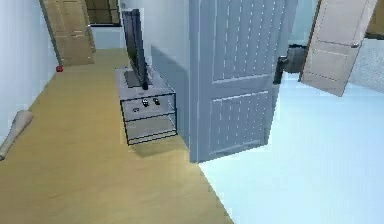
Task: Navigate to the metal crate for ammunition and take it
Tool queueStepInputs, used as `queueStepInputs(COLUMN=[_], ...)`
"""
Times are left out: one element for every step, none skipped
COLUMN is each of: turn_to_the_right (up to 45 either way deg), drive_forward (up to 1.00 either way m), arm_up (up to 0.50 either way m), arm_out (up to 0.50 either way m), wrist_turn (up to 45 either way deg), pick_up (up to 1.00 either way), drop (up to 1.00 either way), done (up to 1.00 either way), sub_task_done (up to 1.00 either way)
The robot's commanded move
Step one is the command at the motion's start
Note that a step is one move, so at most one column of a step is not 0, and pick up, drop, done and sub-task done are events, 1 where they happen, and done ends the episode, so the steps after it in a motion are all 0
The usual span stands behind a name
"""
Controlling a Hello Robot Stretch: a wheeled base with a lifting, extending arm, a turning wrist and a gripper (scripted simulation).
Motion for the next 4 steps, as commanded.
queueStepInputs(turn_to_the_right=[0.0,-18.0,-3.0,0.0], drive_forward=[0.9,0.0,0.0,0.3], arm_up=[0.0,0.0,0.0,0.0], arm_out=[0.0,0.0,0.0,0.0], wrist_turn=[0.0,0.0,0.0,0.0], pick_up=[0.0,0.0,0.0,0.0], drop=[0.0,0.0,0.0,0.0], done=[0.0,0.0,0.0,0.0], sub_task_done=[0.0,0.0,0.0,0.0])
